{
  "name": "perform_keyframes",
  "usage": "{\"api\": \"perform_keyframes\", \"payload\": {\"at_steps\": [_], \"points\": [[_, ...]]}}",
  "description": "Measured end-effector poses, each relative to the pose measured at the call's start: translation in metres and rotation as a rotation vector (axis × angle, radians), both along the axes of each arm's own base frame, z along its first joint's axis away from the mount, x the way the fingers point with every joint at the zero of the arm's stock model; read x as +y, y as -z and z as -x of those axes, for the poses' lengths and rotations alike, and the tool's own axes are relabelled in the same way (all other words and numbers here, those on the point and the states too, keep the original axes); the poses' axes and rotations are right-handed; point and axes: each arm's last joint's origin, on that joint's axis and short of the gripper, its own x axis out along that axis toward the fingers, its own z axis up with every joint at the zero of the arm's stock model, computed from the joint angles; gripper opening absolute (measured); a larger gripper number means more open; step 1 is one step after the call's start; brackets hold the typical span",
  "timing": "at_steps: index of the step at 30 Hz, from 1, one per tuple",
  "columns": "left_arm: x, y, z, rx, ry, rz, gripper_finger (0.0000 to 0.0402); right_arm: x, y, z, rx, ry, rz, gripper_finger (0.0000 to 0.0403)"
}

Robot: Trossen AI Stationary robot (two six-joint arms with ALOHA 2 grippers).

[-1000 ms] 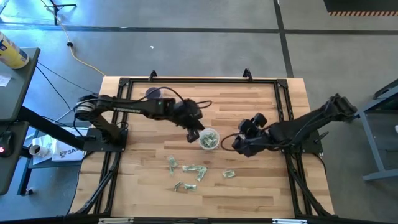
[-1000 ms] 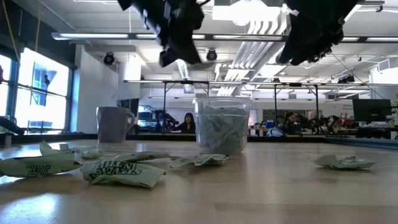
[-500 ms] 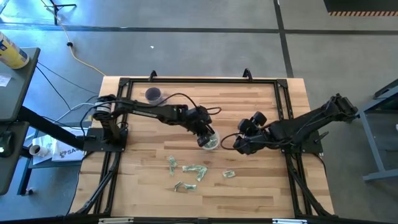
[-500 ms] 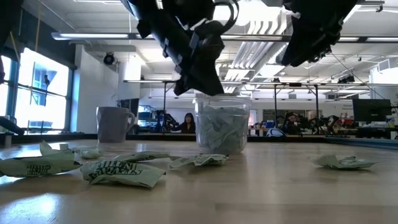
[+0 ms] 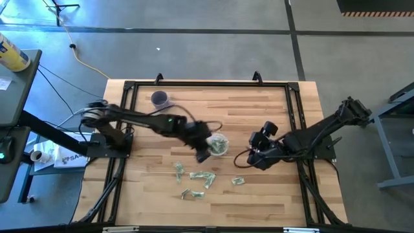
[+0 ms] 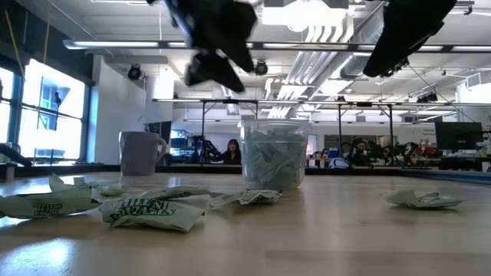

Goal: Pick and place Stevia / Truvia into bins
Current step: Put the stevia packet into the transparent container

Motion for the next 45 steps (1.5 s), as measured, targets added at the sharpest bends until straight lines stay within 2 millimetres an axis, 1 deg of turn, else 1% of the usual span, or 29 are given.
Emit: {"api": "perform_keyframes", "payload": {"at_steps": [2, 5, 7, 9, 12, 15, 17, 21, 24, 27, 30, 35, 42, 45], "points": [[-0.016, -0.006, 0.019, 0.09, 0.033, -0.032, 0.0218, 0.002, 0.0, 0.001, 0.009, -0.022, 0.008, 0.0293], [-0.038, -0.004, 0.039, 0.215, 0.073, -0.09, 0.0212, 0.003, 0.001, 0.0, 0.029, -0.054, 0.002, 0.0293], [-0.051, 0.002, 0.051, 0.29, 0.15, -0.15, 0.0208, 0.003, 0.0, 0.0, 0.032, -0.071, -0.001, 0.0293], [-0.063, 0.01, 0.057, 0.307, 0.228, -0.196, 0.0205, 0.004, 0.0, -0.002, 0.032, -0.101, 0.004, 0.0293], [-0.072, 0.03, 0.07, 0.361, 0.311, -0.262, 0.0206, 0.007, -0.001, -0.008, 0.026, -0.178, 0.019, 0.0293], [-0.07, 0.047, 0.076, 0.377, 0.357, -0.342, 0.0209, 0.012, 0.003, -0.016, 0.043, -0.277, 0.035, 0.0293], [-0.069, 0.057, 0.078, 0.367, 0.421, -0.374, 0.0209, 0.015, 0.007, -0.021, 0.061, -0.329, 0.047, 0.0293], [-0.065, 0.073, 0.079, 0.315, 0.557, -0.399, 0.0206, 0.02, 0.017, -0.029, 0.09, -0.367, 0.037, 0.0293], [-0.059, 0.08, 0.079, 0.289, 0.615, -0.429, 0.0204, 0.022, 0.021, -0.031, 0.103, -0.374, 0.016, 0.0293], [-0.054, 0.084, 0.076, 0.255, 0.676, -0.451, 0.0204, 0.021, 0.022, -0.032, 0.103, -0.369, 0.021, 0.0293], [-0.048, 0.089, 0.076, 0.23, 0.734, -0.42, 0.0204, 0.017, 0.021, -0.034, 0.09, -0.329, 0.007, 0.0293], [-0.038, 0.097, 0.08, 0.245, 0.801, -0.435, 0.0204, 0.008, 0.022, -0.037, 0.068, -0.249, -0.041, 0.0293], [-0.025, 0.111, 0.085, 0.232, 0.807, -0.396, 0.0203, 0.0, 0.022, -0.04, 0.065, -0.21, -0.051, 0.0293], [-0.025, 0.115, 0.086, 0.212, 0.809, -0.4, 0.0185, -0.004, 0.022, -0.041, 0.066, -0.198, -0.052, 0.0293]]}}
